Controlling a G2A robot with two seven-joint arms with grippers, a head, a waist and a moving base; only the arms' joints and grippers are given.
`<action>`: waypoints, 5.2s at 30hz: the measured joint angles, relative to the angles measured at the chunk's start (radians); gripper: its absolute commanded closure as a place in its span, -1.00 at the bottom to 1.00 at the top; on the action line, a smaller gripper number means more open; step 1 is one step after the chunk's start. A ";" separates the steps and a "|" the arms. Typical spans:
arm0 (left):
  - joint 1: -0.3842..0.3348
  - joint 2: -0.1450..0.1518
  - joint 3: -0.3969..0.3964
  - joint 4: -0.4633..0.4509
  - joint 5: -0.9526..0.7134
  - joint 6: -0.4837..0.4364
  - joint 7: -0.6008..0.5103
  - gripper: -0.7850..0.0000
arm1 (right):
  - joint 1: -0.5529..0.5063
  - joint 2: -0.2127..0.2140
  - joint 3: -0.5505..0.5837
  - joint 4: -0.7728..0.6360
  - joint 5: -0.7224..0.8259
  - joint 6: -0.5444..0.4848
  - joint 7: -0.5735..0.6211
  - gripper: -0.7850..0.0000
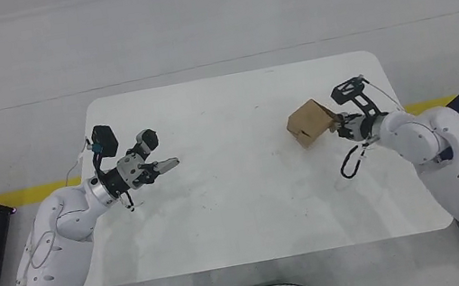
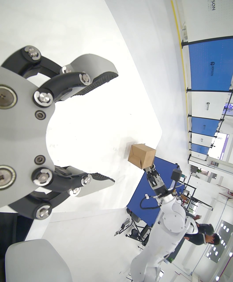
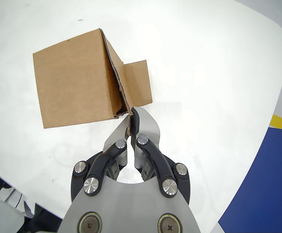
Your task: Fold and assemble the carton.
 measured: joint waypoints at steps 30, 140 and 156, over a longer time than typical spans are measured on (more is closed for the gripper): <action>0.000 0.000 0.000 0.000 0.000 0.000 0.000 -1.00 | 0.278 -0.077 -0.248 -0.125 -0.292 0.319 0.546 1.00; -0.011 -0.004 0.078 -0.108 0.245 0.098 0.028 -1.00 | 0.727 0.095 -0.885 0.444 1.361 -0.149 0.546 0.65; -0.011 -0.004 0.078 -0.108 0.245 0.098 0.028 -1.00 | 0.818 0.084 -0.895 0.542 1.283 -0.247 0.454 -0.36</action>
